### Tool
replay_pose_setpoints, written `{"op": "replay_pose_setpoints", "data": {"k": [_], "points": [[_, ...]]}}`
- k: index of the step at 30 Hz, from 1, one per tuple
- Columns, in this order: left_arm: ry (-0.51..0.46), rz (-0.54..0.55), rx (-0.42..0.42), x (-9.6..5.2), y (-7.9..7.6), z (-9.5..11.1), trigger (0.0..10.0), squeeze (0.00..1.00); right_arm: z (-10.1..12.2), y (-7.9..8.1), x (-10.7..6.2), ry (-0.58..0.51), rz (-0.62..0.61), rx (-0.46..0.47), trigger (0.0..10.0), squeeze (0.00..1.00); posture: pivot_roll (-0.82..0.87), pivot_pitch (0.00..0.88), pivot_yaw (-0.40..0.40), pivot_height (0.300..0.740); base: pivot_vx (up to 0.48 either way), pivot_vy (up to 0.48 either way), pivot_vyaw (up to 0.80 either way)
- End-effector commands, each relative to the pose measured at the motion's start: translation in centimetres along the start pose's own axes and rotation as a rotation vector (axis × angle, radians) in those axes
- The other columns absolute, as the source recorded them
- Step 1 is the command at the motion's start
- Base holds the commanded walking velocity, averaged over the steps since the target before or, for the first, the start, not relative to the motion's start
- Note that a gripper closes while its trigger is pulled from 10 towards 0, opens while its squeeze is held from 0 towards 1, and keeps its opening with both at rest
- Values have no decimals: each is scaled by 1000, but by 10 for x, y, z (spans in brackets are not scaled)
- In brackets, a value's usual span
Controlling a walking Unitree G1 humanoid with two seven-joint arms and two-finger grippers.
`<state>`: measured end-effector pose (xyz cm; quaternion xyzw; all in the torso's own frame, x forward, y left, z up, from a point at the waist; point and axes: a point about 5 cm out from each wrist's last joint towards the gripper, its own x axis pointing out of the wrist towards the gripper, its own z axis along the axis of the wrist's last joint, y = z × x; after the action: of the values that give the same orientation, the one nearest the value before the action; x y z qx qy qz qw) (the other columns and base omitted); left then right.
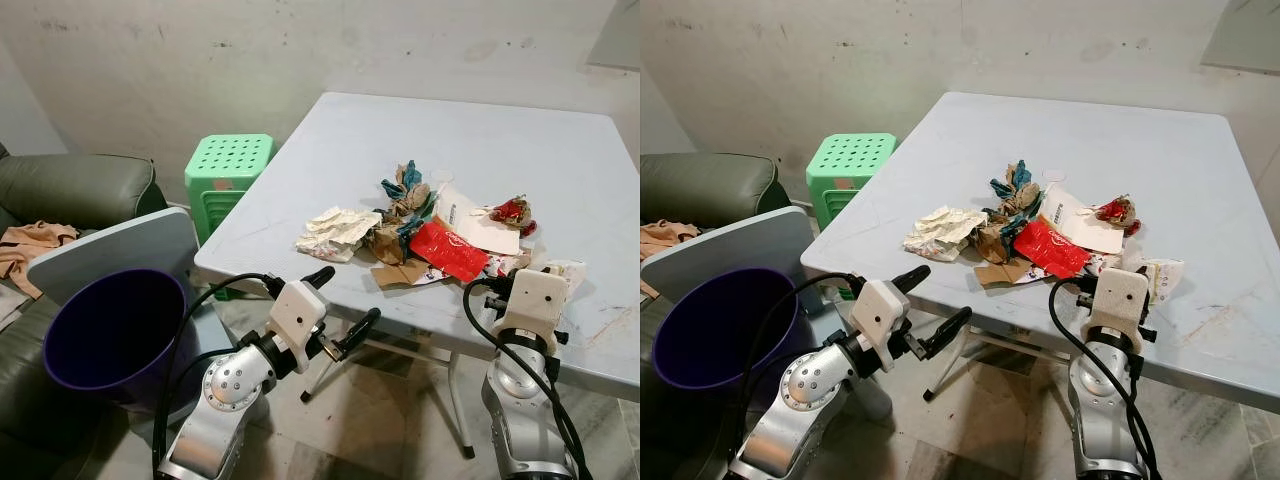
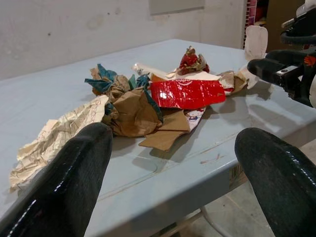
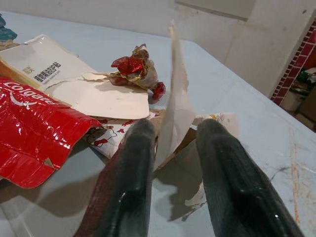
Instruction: Picking trash to rubbish bin
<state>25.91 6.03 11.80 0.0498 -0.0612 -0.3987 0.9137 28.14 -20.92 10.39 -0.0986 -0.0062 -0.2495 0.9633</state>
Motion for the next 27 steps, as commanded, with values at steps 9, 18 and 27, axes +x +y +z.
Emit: {"op": "replay_pose_setpoints", "data": {"k": [9, 18, 27], "points": [[-23, 5, 20, 8, 5, 5, 10000, 0, 5, -3, 0, -15, -13, -5, 0, 0, 13, 40, 62, 740, 0, 0, 0], [-28, 57, 35, 10, 18, 6, 10000, 0, 6, -4, 3, -7, -21, 23, 0, 0, 6, 10, 61, 740, 0, 0, 0], [-63, 118, 4, 19, 37, 16, 10000, 0, 22, -6, 10, -52, 22, 91, 0, 0, 0, 0, 66, 740, 0, 0, 0]]}}
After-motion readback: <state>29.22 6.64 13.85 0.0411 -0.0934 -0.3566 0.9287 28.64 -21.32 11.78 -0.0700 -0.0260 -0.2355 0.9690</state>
